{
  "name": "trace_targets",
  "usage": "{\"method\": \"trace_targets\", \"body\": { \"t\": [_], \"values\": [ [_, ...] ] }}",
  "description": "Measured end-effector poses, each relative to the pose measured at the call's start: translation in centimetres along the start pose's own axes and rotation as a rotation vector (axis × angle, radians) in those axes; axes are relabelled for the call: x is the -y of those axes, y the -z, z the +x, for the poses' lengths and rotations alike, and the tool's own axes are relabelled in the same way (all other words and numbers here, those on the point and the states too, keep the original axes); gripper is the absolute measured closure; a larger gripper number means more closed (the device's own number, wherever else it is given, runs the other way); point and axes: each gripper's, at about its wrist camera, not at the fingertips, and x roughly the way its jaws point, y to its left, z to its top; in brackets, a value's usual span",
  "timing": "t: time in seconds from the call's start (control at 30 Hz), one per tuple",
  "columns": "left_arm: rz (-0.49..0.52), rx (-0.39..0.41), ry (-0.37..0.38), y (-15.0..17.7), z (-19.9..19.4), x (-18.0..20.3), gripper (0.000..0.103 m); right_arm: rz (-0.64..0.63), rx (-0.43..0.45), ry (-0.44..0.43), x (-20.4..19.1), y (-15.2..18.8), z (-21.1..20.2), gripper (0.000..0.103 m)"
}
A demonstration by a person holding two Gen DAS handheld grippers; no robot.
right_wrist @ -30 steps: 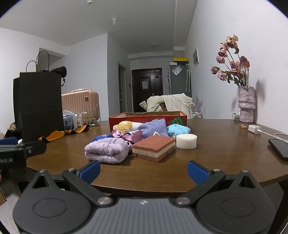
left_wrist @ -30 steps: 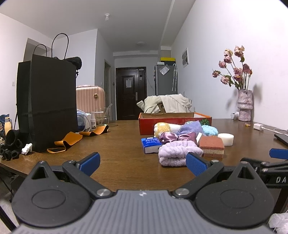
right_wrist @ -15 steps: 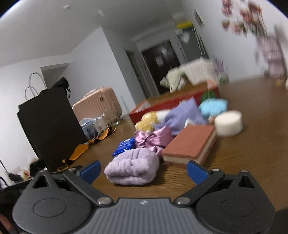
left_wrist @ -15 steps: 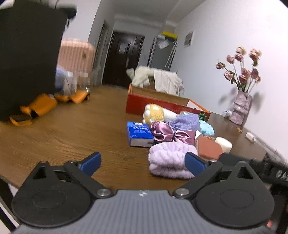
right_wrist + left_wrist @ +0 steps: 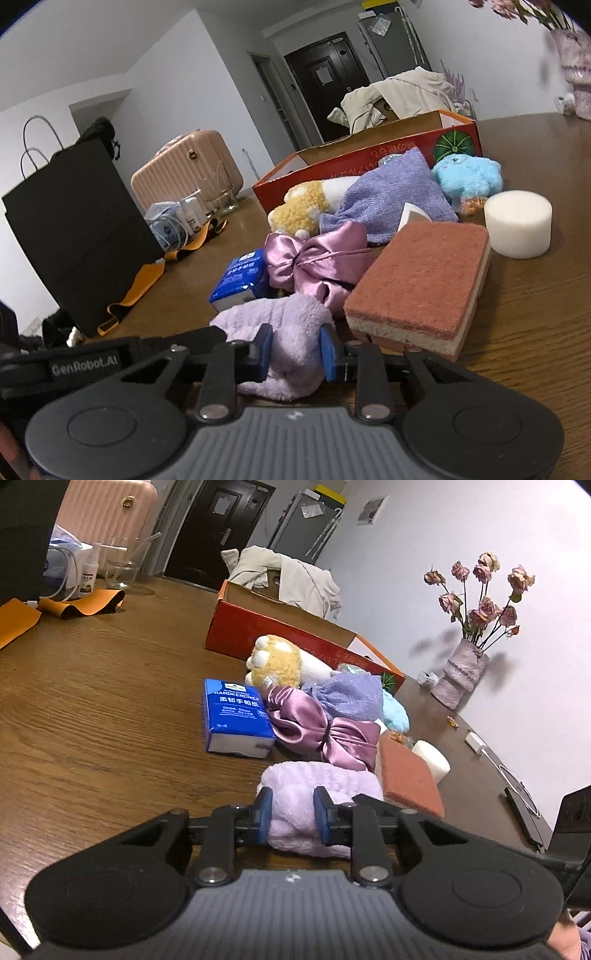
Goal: Organize soft objects
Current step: 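Lower the right tool onto the lavender towel and close its fingers, then carry the lavender towel into the orange box and open the right tool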
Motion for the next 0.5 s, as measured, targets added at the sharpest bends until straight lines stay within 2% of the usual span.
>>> {"method": "trace_targets", "body": {
  "t": [0.13,0.2,0.3,0.4,0.5],
  "values": [
    [0.002,-0.011,0.005,-0.3,-0.3,0.3,0.084,-0.02,-0.006,0.008,-0.4,-0.1,-0.2,0.084],
    [-0.006,-0.008,0.031,-1.0,-1.0,0.5,0.085,-0.019,-0.009,0.009,-0.6,-0.4,-0.6,0.086],
    [0.009,0.047,0.073,-2.9,-2.3,1.4,0.085,-0.051,0.028,-0.007,-1.7,-1.7,-1.8,0.086],
    [0.038,0.103,0.113,-5.8,-3.0,2.3,0.085,-0.06,0.085,-0.043,-2.0,-4.7,-2.6,0.086],
    [0.039,0.117,0.157,-11.0,-2.0,2.6,0.085,-0.095,0.135,-0.073,-1.7,-9.7,-1.8,0.086]
  ]
}}
